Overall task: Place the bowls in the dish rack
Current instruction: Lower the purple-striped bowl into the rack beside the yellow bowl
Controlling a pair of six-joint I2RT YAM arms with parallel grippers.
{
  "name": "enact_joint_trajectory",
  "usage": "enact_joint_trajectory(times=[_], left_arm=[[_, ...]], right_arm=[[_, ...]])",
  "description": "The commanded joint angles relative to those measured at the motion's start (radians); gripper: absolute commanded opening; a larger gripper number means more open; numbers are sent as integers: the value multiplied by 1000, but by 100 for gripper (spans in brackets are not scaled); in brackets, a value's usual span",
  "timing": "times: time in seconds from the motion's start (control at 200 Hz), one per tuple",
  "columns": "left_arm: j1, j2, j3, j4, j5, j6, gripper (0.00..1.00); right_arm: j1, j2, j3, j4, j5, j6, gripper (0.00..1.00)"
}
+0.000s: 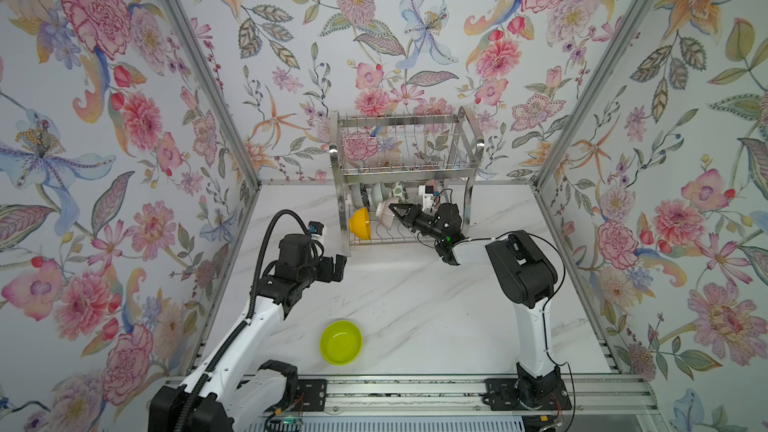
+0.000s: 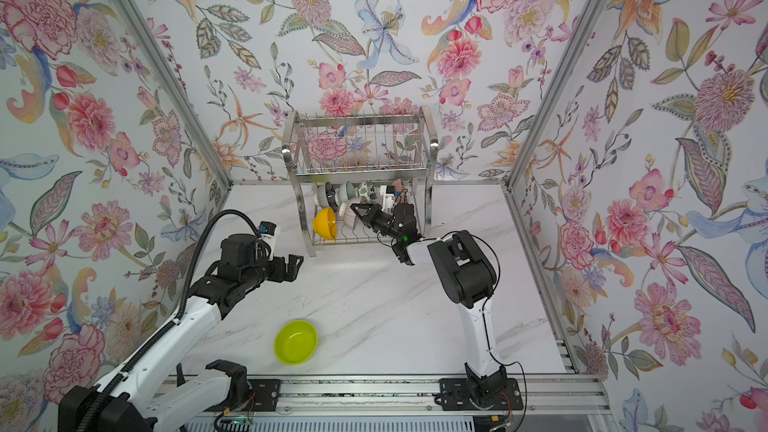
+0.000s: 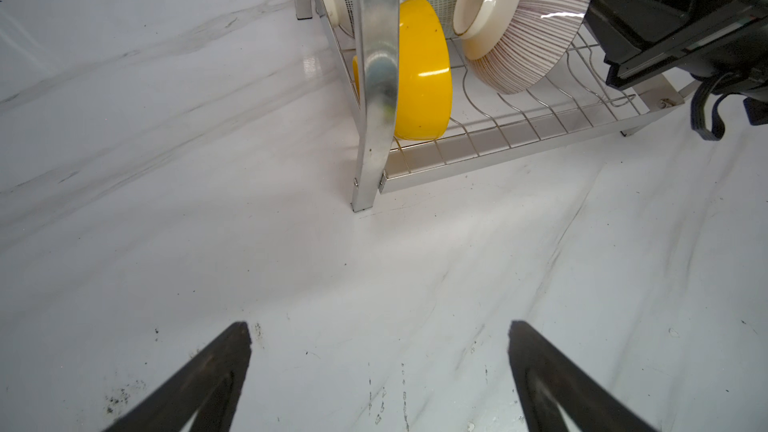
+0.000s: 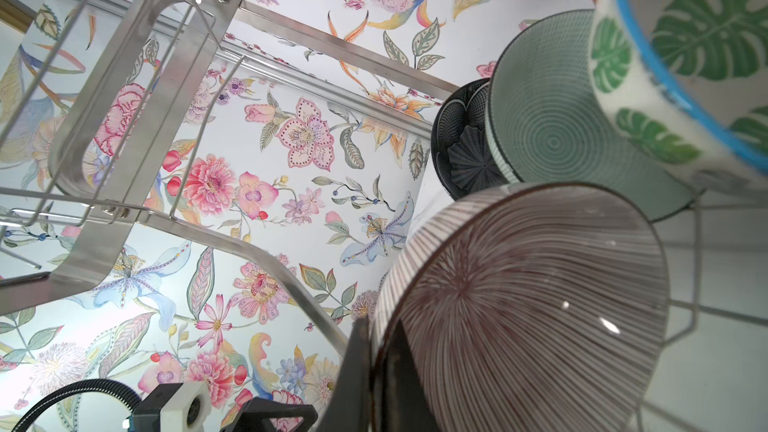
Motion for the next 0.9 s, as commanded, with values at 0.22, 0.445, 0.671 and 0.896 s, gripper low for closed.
enact_joint_trajectory(times=[0.22, 0.445, 0.671, 0.896], left_arm=[[8, -12, -10, 13, 20, 14, 99], [8, -8, -10, 13, 22, 13, 99], [8, -2, -9, 13, 25, 13, 99], [8, 4, -8, 12, 26, 14, 99]], right_arm=[[-5, 19, 75, 50, -87, 40, 5], [-11, 67, 115, 79, -127, 112, 5], [-9, 80, 147, 29, -169, 113, 4], [-12, 88, 151, -12, -187, 96, 5]])
